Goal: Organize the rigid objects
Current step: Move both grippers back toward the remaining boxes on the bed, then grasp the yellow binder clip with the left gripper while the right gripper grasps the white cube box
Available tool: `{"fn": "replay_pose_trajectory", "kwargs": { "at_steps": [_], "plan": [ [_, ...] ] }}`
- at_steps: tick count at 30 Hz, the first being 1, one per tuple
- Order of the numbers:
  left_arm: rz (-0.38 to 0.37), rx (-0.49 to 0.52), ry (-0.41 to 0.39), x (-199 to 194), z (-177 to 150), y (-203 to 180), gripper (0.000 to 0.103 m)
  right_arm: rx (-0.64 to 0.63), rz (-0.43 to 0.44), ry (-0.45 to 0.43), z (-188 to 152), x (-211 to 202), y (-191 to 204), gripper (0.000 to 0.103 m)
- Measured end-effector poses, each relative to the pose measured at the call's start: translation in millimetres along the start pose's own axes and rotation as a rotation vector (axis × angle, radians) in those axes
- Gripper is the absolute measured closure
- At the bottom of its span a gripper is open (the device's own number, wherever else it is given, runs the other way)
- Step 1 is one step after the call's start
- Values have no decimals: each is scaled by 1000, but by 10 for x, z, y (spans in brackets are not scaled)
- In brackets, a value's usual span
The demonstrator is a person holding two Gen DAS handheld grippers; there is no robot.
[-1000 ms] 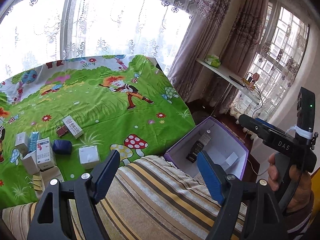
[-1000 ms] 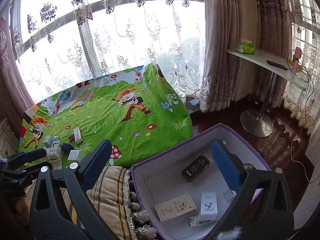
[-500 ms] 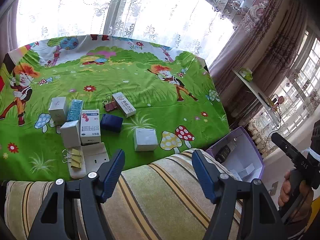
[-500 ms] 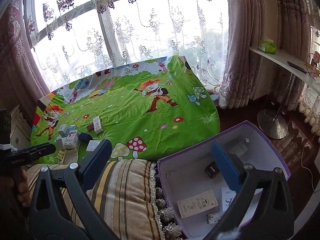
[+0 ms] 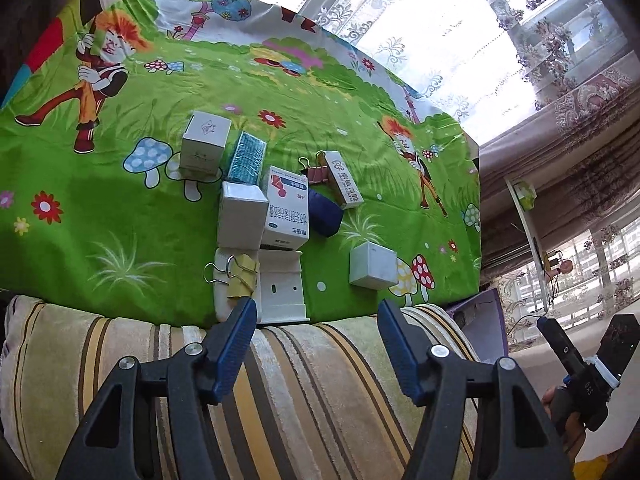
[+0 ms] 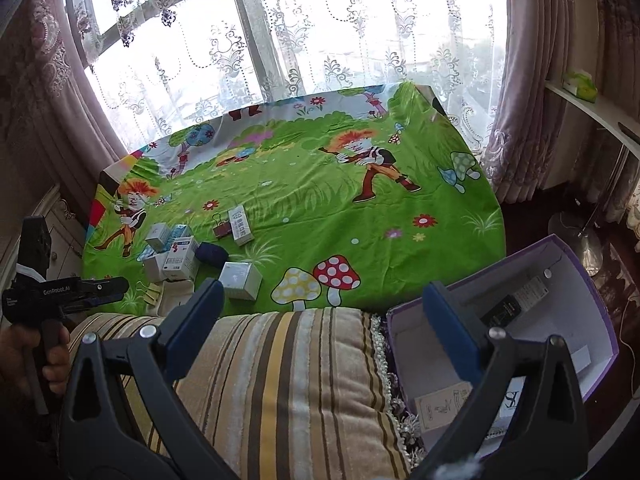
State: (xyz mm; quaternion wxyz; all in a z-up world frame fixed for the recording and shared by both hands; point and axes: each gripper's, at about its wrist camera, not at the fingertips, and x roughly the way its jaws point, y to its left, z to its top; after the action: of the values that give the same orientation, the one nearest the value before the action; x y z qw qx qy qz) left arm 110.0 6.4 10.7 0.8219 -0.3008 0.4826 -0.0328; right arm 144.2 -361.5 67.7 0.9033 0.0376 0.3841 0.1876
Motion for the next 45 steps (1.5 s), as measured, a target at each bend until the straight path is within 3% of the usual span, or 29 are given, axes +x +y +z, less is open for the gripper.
{"fn": "replay_pose_trajectory", "kwargs": {
  "at_steps": [7, 20, 38, 45],
  "plan": [
    [-25, -103, 55, 71, 131, 361, 39, -14, 54, 77, 49, 278, 215, 3],
    [-67, -163, 174, 389, 262, 667, 39, -17, 148, 242, 151, 883, 605, 4],
    [-150, -181, 192, 512, 327, 859, 39, -14, 139, 385, 125, 1573, 897, 9],
    [-167, -178, 211, 555, 307, 861, 56, -9, 124, 432, 87, 1760, 940, 9]
  ]
}}
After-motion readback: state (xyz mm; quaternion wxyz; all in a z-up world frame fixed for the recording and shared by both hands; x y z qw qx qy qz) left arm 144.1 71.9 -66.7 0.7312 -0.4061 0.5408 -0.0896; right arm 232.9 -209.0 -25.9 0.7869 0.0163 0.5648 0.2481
